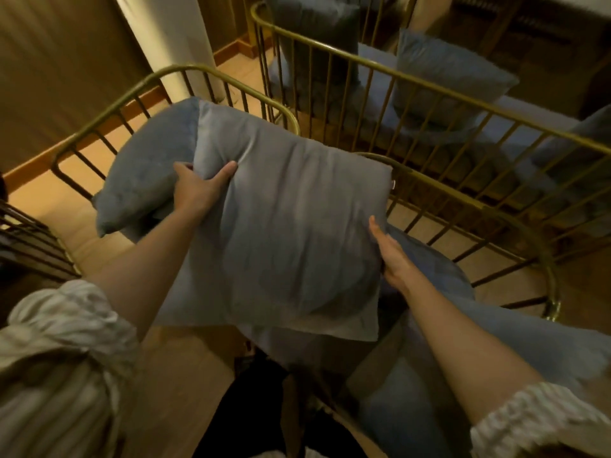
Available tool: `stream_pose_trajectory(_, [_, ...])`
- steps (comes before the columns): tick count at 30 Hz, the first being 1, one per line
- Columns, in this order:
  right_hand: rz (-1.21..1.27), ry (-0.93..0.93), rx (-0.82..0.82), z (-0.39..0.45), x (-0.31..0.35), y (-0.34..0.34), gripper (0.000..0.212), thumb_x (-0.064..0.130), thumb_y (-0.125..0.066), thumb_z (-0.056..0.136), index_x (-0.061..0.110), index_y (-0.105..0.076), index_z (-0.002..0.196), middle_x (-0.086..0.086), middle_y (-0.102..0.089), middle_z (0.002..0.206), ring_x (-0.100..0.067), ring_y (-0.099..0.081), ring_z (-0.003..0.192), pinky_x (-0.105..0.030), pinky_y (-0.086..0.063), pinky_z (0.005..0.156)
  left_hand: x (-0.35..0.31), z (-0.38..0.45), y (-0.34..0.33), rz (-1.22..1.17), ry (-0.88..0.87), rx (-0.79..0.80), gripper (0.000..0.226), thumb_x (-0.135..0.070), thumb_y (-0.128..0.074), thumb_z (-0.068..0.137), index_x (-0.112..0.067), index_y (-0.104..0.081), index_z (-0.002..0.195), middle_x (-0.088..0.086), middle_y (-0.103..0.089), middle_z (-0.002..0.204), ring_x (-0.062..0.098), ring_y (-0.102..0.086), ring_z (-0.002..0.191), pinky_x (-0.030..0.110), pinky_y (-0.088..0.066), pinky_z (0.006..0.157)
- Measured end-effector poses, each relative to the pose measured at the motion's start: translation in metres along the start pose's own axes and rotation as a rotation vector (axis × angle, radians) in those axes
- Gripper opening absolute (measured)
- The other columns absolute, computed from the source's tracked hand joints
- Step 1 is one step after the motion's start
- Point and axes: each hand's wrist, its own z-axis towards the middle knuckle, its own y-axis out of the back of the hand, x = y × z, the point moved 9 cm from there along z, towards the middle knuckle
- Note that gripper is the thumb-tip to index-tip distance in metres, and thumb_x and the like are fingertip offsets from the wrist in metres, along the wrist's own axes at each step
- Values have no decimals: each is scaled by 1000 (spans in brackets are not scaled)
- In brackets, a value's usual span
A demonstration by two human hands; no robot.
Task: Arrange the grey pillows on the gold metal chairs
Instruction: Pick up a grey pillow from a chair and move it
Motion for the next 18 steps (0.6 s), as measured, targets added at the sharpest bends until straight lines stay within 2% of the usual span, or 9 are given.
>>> stream_pose_trajectory(2, [-32,48,37,6,21,-30,99,64,-76,63,17,-43,145,-4,-57,139,-25,-57,122,-45,-44,106,-7,23,20,-34,13,3,96,-66,-69,74,-14,-27,142,12,-43,146,32,-47,131,48,-40,104])
stream_pose_trajectory(6, [-161,147,53,32,62,-94,124,69,-85,39,16,-43,144,-4,-59,138,-23,-58,122,-39,-48,102,-11,96,59,-30,93,39,108,-70,-64,76,-15,-12,153,14,-31,157,38,-37,141,54,-35,110])
stream_pose_trajectory(9, [-175,200,35,57,93,-148,124,64,-88,40,17,-40,145,-2,-55,142,-24,-55,126,-44,-44,109,-21,153,88,-22,93,87,119,-76,-63,72,-15,-5,156,14,-25,162,39,-32,145,56,-34,112])
stream_pose_trajectory(11, [-173,221,21,78,108,-187,125,64,-87,38,19,-39,145,-1,-53,143,-24,-54,127,-46,-43,109,-12,211,102,-22,53,147,132,-87,-66,57,-17,-13,156,12,-30,160,37,-36,144,55,-35,114])
stream_pose_trajectory(13, [-164,259,-5,101,122,-219,129,72,-86,32,21,-41,143,0,-56,141,-22,-56,125,-45,-45,108,11,290,105,-26,6,161,150,-97,-63,30,-22,-23,154,11,-36,157,34,-41,141,54,-37,114])
stream_pose_trajectory(14, [-179,265,-20,112,128,-237,129,74,-85,34,22,-40,143,1,-55,141,-23,-55,126,-45,-44,108,5,307,109,-29,3,161,151,-98,-62,28,-26,-22,154,10,-34,158,33,-40,141,53,-37,113])
stream_pose_trajectory(15, [-197,252,-27,123,132,-253,125,72,-84,42,21,-36,145,0,-51,144,-24,-52,129,-45,-43,110,-2,313,115,-2,33,145,144,-94,-66,36,-27,-18,155,9,-30,160,33,-39,142,53,-36,114])
stream_pose_trajectory(17, [-213,235,-43,147,136,-283,110,59,-81,64,19,-26,150,-2,-43,151,-27,-44,136,-46,-39,113,-27,317,119,69,-10,129,123,-73,-75,64,-19,-14,156,11,-27,162,33,-34,144,49,-33,116])
stream_pose_trajectory(18, [-215,226,-47,158,133,-293,107,55,-79,70,18,-21,152,-2,-39,154,-29,-41,138,-46,-37,114,-28,322,116,100,-9,151,121,-67,-76,67,-17,-11,156,12,-23,163,33,-30,147,50,-31,118])
